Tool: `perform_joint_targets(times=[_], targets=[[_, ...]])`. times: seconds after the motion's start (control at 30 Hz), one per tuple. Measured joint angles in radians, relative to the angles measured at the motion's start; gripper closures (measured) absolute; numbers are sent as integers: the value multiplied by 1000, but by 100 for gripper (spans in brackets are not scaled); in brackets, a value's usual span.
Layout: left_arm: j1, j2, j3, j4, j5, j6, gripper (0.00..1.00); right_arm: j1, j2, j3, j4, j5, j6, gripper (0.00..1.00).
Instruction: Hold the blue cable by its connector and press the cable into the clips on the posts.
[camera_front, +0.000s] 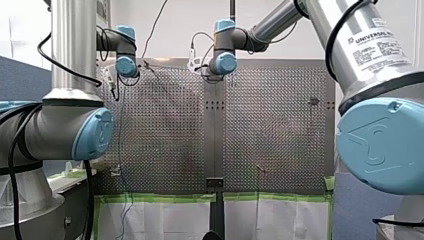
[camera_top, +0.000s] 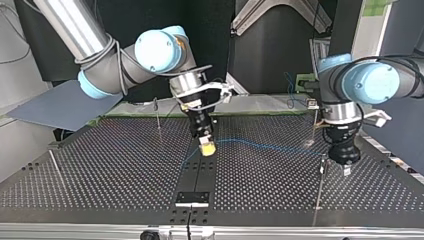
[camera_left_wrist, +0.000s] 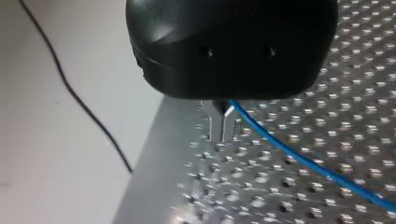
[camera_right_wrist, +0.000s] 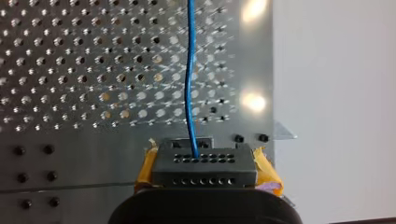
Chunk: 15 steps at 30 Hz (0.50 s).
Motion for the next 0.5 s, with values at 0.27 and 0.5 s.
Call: perform_joint_targets(times=[0.27,0.5], targets=[[15,-1,27,22,-7,-33,100,-22,9,-26,0,-10,3,100],[22,-2,28,22,-12,-35,100,-34,11,-31,1,-14,2,100]])
